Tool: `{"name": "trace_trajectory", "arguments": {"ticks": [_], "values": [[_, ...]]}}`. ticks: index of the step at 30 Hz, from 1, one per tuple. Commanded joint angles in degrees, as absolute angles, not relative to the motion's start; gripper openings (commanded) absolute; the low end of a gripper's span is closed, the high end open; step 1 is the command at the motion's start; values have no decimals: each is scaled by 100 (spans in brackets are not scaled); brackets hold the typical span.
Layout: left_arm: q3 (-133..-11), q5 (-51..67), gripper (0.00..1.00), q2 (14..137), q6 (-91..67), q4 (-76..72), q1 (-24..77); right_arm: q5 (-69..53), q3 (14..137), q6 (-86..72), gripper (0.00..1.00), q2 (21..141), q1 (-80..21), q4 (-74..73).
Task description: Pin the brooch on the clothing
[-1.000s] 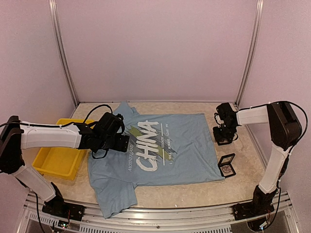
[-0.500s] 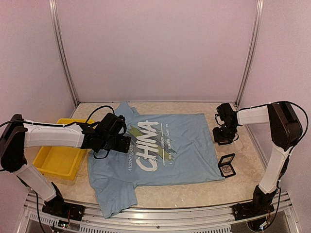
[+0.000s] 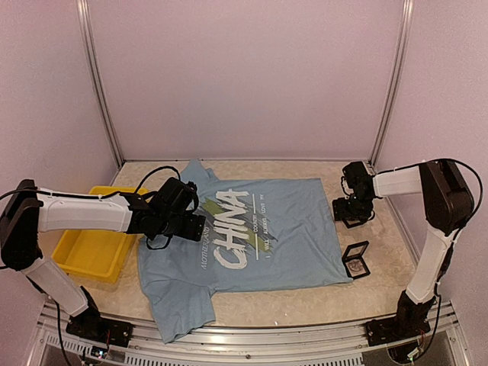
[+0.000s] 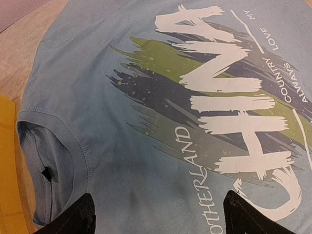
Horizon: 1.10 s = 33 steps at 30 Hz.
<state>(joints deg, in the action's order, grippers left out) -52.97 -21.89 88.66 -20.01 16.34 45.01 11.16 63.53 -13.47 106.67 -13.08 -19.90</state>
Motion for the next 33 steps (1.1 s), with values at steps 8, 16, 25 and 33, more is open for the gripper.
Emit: {"name": "trace_trajectory", "arguments": {"ticks": [8,16,25,33], "values": [[-5412,-2235,86,8857,-1864,1771,4447,423,6015,-1285,62,10735,-1112,-1742],[-5428,-2198,86,8895,-1880,1784,4447,492,5993,-1141,47,10662,-1106,-1774],[-5377,-2224,86,8885,-1925,1798,4446,561,5960,-1083,39,10469,-1106,-1776],[-5380,-2232,86,8840,-1890,1793,4444,425,5978,-1019,37,10387,-1119,-1863]]}}
